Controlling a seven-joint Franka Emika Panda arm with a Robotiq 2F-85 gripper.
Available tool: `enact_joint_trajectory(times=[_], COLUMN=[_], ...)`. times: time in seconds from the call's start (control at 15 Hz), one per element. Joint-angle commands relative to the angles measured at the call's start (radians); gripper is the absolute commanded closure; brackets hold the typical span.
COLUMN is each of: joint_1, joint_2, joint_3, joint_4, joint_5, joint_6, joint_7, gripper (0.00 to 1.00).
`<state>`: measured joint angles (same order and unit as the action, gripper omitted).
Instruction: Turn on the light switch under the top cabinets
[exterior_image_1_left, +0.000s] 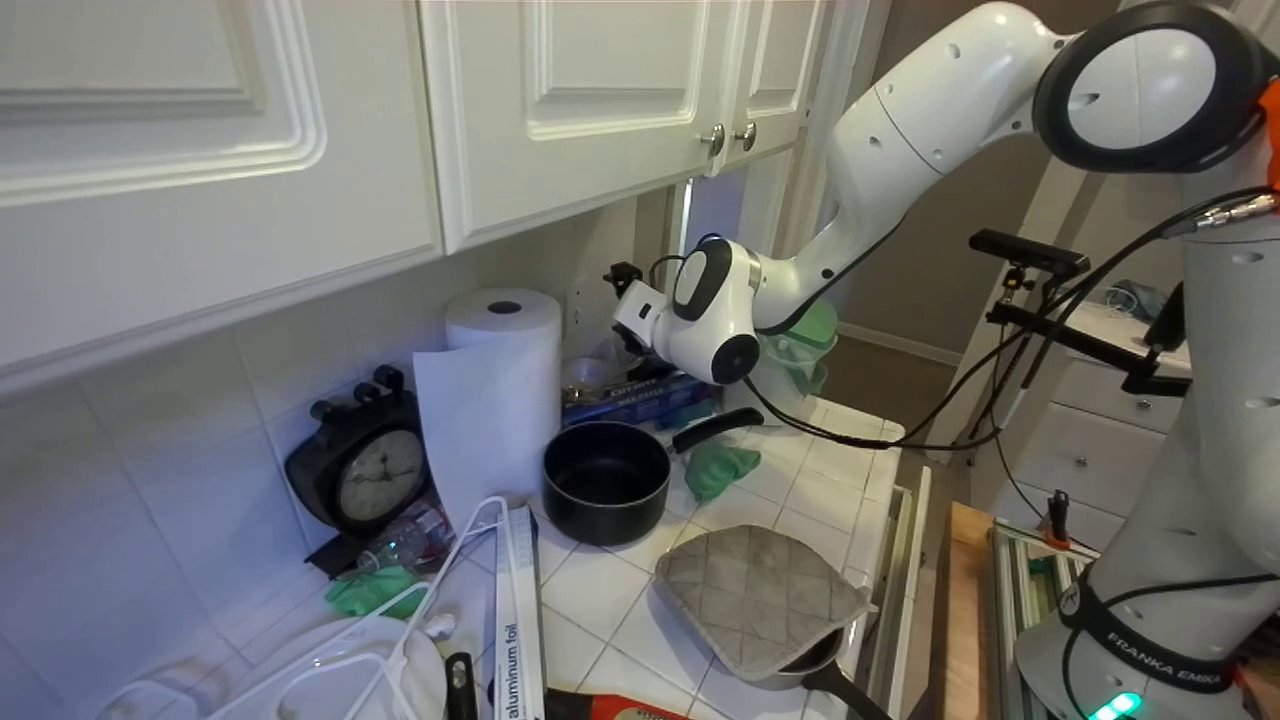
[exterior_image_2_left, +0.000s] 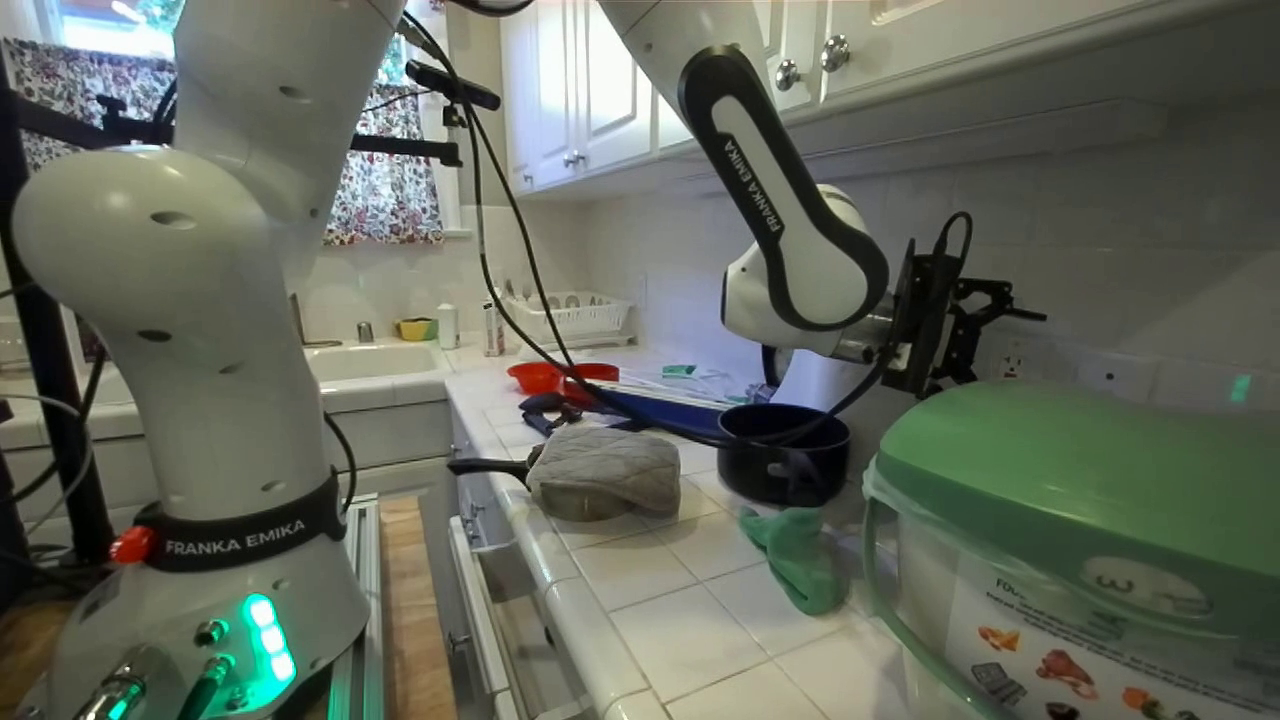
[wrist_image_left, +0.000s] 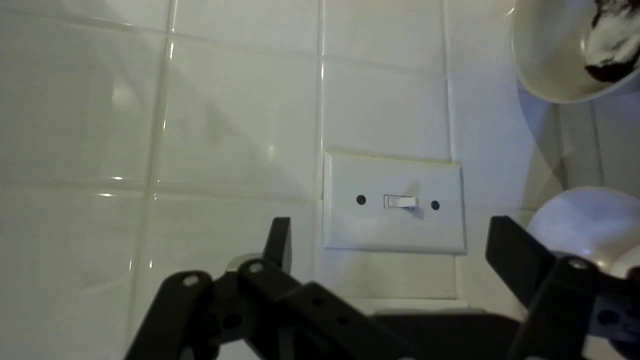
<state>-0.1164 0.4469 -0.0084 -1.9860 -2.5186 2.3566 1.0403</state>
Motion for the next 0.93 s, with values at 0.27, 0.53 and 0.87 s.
enact_joint_trajectory(times=[0.27, 0.53, 0.87], joint_1=[0.079, 0.096, 0.130], joint_2=[0.037, 0.059, 0.078], joint_3=[-0.116, -0.141, -0.166], joint_4=[0.039, 0.058, 0.102], joint_5=[0.000, 0.000, 0.000], joint_6=[0.002, 0.004, 0.013], joint_7=[0.009, 0.014, 0.033], gripper=[0.00, 0.00, 0.00])
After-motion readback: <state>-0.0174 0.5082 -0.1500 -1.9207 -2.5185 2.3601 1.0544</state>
